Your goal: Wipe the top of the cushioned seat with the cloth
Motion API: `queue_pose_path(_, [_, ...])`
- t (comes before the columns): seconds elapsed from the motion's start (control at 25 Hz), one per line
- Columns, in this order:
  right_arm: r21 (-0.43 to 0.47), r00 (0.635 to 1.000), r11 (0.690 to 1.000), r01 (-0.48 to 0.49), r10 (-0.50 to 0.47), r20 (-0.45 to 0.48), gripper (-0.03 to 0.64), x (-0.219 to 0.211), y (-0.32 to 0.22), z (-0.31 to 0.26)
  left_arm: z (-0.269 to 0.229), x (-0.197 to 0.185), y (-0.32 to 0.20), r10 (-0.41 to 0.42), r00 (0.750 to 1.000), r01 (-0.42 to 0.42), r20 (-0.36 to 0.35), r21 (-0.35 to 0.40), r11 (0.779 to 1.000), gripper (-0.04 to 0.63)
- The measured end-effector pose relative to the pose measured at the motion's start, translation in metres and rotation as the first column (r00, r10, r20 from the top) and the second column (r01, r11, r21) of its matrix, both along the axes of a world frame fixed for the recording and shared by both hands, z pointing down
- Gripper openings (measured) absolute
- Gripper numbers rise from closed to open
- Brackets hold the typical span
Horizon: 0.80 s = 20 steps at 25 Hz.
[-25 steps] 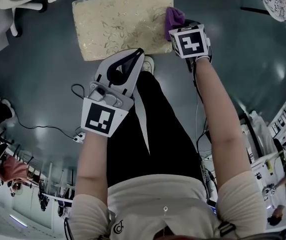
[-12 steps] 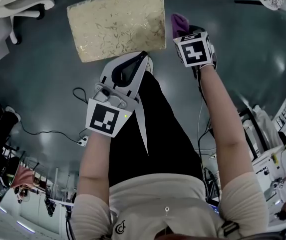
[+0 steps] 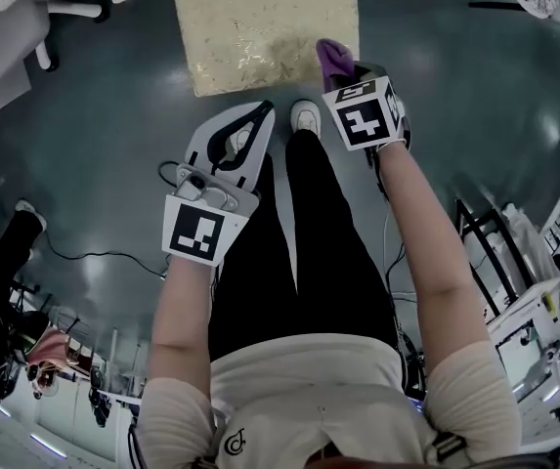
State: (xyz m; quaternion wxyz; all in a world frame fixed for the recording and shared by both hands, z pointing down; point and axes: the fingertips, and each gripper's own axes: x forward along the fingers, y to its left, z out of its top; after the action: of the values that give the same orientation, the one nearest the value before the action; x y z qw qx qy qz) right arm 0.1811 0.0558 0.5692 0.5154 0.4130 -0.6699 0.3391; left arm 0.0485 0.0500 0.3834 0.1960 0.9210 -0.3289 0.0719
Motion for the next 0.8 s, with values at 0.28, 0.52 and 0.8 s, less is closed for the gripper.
queue_pose_path(0.28, [-0.003, 0.997, 1.0, -0.006, 0.006, 0.079, 0.077, -0.098, 0.008, 0.0, 0.011, -0.075, 0.017, -0.057, 0.998, 0.058, 0.036, -0.027, 0.998, 0.013])
queue_pose_path(0.52, [0.008, 0.986, 0.998, 0.059, -0.059, 0.157, 0.078, -0.182, 0.008, 0.009, 0.019, -0.129, 0.019, -0.102, 0.994, 0.103, 0.04, -0.03, 0.994, 0.013])
queue_pose_path(0.8, [0.009, 0.98, 0.997, 0.075, -0.075, 0.185, 0.078, -0.237, -0.002, 0.023, 0.039, -0.176, 0.026, -0.134, 0.989, 0.137, 0.062, -0.053, 0.989, 0.013])
